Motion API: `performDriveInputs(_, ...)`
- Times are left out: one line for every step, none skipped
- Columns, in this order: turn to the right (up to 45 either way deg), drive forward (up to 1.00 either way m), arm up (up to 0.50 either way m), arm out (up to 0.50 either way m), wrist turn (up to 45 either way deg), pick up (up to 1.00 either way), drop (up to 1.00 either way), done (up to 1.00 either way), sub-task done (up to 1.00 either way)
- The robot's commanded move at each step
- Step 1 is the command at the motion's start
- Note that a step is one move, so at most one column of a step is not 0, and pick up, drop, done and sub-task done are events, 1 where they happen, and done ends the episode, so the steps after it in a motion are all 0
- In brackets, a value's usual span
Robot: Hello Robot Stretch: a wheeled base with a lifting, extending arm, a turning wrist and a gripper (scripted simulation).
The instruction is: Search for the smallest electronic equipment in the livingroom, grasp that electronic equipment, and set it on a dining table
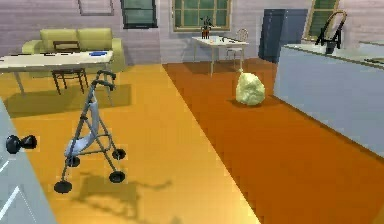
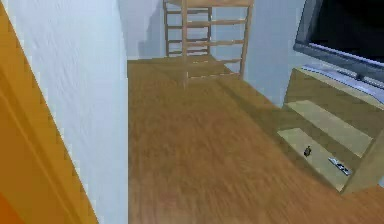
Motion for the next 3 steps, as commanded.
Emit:
performDriveInputs(-15.0,0.0,0.0,0.0,0.0,0.0,0.0,0.0,0.0)
performDriveInputs(0.0,1.0,0.0,0.0,0.0,0.0,0.0,0.0,0.0)
performDriveInputs(0.0,0.5,0.0,0.0,0.0,0.0,0.0,0.0,0.0)
